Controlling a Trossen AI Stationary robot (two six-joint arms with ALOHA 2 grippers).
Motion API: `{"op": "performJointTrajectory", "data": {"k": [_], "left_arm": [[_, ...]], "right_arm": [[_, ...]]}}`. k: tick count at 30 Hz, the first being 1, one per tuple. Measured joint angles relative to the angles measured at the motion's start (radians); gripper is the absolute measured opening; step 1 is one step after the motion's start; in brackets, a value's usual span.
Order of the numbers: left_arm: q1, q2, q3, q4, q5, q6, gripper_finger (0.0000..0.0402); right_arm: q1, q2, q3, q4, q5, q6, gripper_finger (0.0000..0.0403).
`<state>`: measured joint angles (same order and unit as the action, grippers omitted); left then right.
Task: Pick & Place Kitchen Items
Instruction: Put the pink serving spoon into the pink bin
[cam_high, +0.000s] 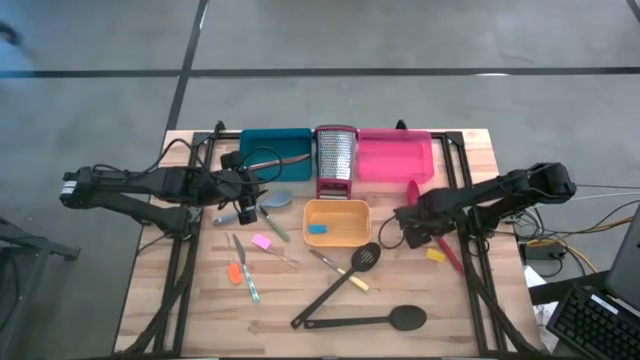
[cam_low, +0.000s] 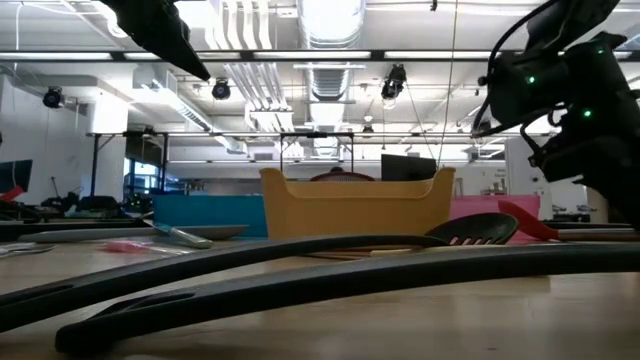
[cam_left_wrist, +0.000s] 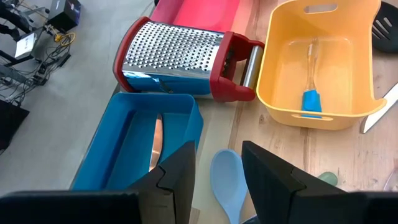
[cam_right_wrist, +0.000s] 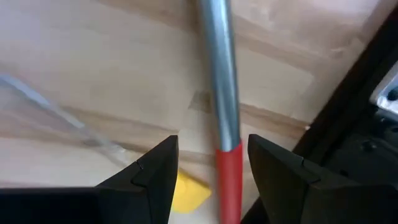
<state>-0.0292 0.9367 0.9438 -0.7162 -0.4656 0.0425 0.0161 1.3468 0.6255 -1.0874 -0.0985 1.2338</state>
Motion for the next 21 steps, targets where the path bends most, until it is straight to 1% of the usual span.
{"op": "performJointTrajectory", "data": {"k": [10, 15, 19, 21], "left_arm": [[0.000, 0.000, 0.000, 0.000, 0.000, -0.002, 0.0135], [0.000, 0.000, -0.001, 0.000, 0.000, -0.002, 0.0135], [0.000, 0.000, -0.007, 0.000, 0.000, -0.002, 0.0135], [0.001, 0.000, -0.014, 0.001, 0.000, -0.002, 0.0136]], "right_arm": [[-0.094, 0.000, -0.058, 0.076, -0.011, -0.087, 0.0169], [-0.148, -0.004, -0.104, 0.120, -0.040, -0.126, 0.0170], [-0.167, -0.005, -0.117, 0.129, -0.046, -0.161, 0.0171], [-0.166, -0.005, -0.117, 0.131, -0.045, -0.168, 0.0162]]}}
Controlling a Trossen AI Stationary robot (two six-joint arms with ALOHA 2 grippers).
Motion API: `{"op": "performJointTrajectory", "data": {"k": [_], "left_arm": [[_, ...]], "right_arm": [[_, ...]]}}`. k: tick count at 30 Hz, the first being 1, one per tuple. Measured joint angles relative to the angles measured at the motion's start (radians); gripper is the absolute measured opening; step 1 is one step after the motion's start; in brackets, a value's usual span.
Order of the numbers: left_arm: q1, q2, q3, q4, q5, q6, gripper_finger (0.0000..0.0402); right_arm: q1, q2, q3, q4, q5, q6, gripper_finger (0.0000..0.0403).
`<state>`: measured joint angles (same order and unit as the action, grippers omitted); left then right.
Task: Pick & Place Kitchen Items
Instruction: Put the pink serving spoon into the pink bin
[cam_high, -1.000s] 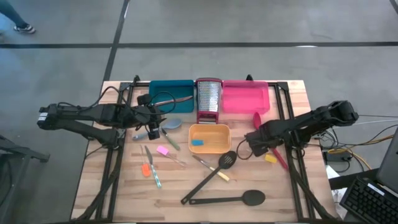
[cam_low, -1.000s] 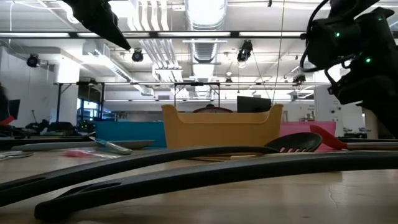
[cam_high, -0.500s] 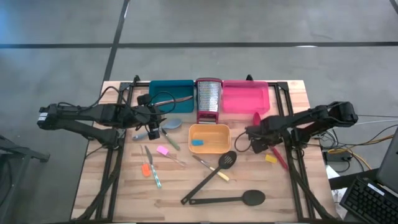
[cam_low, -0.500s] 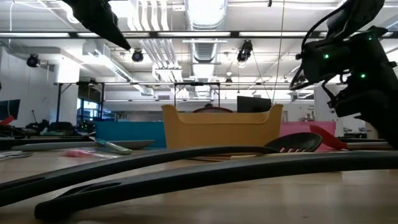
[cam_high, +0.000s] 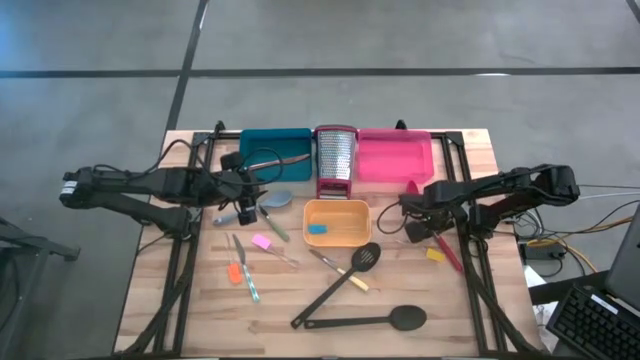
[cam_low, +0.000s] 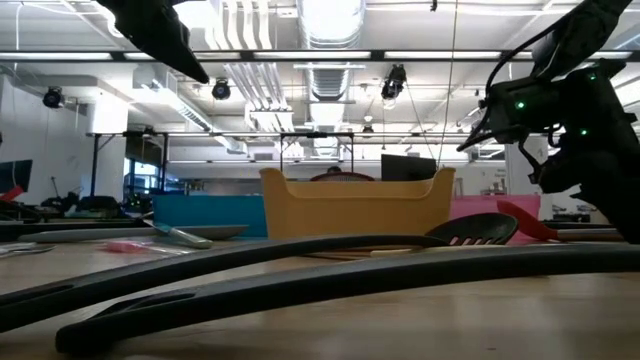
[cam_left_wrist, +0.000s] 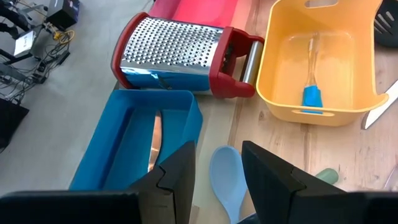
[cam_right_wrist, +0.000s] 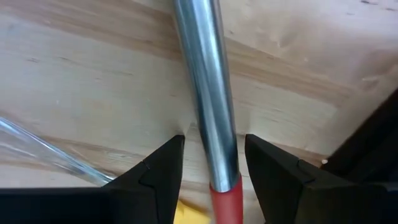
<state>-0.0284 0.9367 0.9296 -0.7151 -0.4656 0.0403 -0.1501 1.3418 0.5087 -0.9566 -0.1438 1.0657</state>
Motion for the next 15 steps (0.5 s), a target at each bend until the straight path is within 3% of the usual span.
{"op": "performJointTrajectory", "data": {"k": [11, 15], "left_arm": [[0.000, 0.000, -0.036, 0.008, 0.000, 0.010, 0.0136], [0.000, 0.000, -0.025, 0.022, 0.000, 0.012, 0.0135]], "right_arm": [[0.002, 0.004, 0.021, -0.001, 0.008, -0.046, 0.0050], [0.002, 0.004, 0.022, -0.006, 0.009, -0.056, 0.0048]]}}
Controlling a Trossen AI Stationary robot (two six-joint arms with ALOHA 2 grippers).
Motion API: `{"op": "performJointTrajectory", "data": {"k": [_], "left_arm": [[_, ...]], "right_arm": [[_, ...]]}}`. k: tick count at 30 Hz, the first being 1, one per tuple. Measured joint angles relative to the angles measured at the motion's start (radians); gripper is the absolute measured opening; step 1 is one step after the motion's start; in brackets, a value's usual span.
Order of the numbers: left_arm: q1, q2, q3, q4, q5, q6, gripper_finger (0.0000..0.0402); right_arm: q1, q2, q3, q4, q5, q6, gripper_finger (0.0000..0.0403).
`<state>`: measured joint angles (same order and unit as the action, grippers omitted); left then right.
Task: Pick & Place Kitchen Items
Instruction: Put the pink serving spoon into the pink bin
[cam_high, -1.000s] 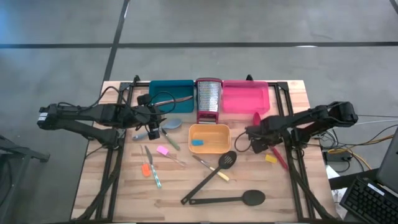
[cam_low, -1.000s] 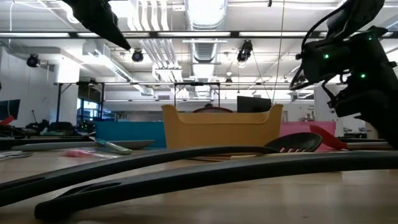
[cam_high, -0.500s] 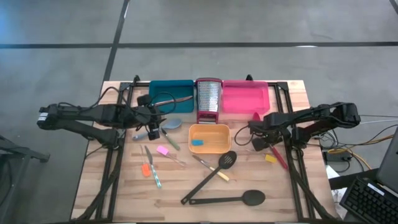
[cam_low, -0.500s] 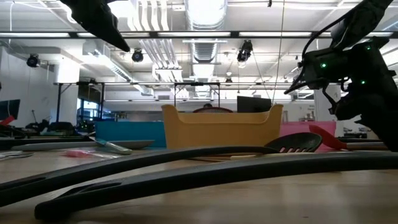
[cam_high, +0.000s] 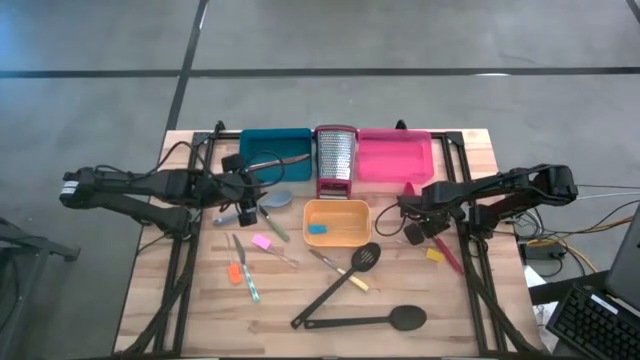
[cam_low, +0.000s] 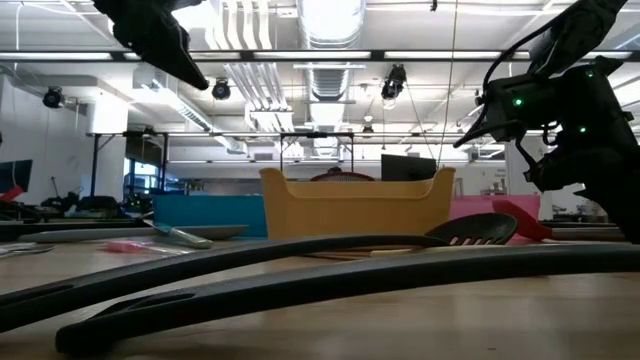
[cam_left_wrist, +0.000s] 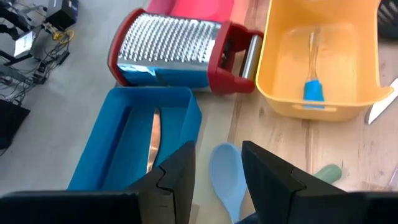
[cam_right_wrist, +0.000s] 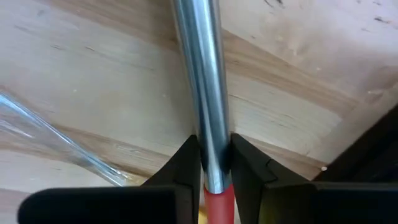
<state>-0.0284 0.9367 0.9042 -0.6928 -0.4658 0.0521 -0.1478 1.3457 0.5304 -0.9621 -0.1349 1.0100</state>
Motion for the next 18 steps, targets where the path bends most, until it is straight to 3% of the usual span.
{"op": "performJointTrajectory", "data": {"k": [10, 18], "left_arm": [[0.000, 0.000, 0.014, 0.005, 0.000, 0.000, 0.0135], [0.000, 0.000, 0.014, 0.004, 0.000, 0.001, 0.0135]], "right_arm": [[0.001, -0.005, 0.029, -0.038, 0.011, 0.001, 0.0047], [0.032, -0.008, 0.127, -0.132, 0.040, 0.014, 0.0045]]}}
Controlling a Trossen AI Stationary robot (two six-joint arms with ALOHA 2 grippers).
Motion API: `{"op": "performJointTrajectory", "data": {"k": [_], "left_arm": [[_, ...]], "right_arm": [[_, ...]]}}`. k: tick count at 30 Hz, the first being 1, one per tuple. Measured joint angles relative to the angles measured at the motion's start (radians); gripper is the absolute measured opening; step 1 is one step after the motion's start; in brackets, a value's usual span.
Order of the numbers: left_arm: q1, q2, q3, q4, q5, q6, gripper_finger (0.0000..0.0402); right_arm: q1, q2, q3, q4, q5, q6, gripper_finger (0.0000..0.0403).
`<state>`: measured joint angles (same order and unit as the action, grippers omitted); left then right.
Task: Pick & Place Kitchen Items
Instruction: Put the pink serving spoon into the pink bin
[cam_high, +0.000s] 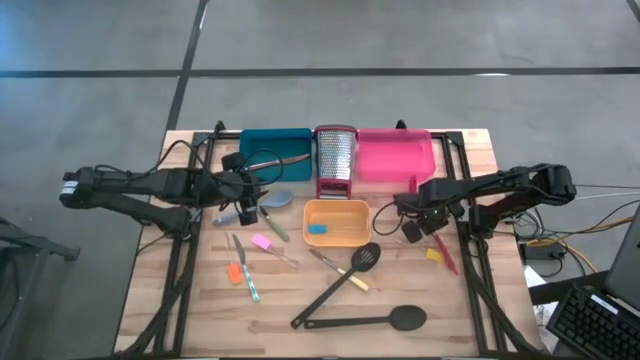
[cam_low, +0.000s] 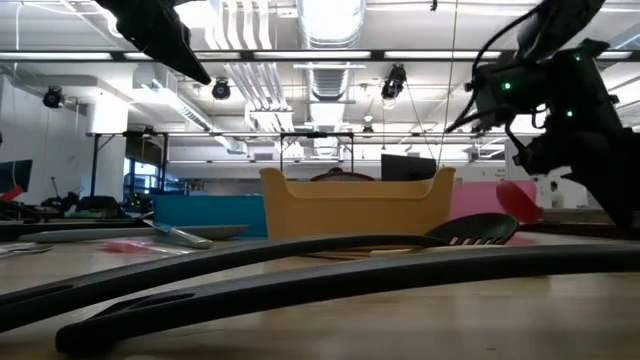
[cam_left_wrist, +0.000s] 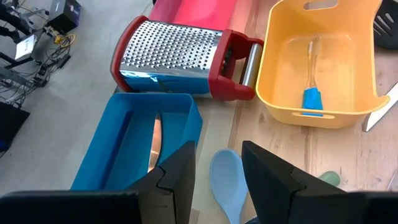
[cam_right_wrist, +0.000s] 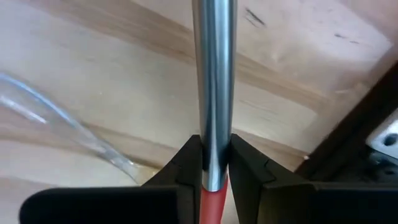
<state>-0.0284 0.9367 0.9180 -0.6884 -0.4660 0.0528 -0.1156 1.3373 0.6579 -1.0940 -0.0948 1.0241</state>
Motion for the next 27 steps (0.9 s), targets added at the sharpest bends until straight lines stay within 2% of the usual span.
{"op": "performJointTrajectory", "data": {"k": [8, 14, 21, 27], "left_arm": [[-0.001, 0.000, 0.000, 0.000, 0.000, 0.000, 0.0136], [-0.001, 0.000, 0.000, 0.000, 0.000, 0.000, 0.0135], [0.000, 0.000, 0.000, 0.000, 0.000, 0.000, 0.0135], [0.000, 0.000, 0.000, 0.000, 0.000, 0.000, 0.0135]], "right_arm": [[0.048, -0.001, 0.096, -0.029, -0.007, -0.011, 0.0043], [0.055, -0.001, 0.114, -0.030, -0.113, -0.061, 0.0038], [0.102, -0.002, 0.175, -0.027, -0.120, -0.105, 0.0038], [0.151, -0.002, 0.286, -0.030, -0.109, -0.130, 0.0038]]}}
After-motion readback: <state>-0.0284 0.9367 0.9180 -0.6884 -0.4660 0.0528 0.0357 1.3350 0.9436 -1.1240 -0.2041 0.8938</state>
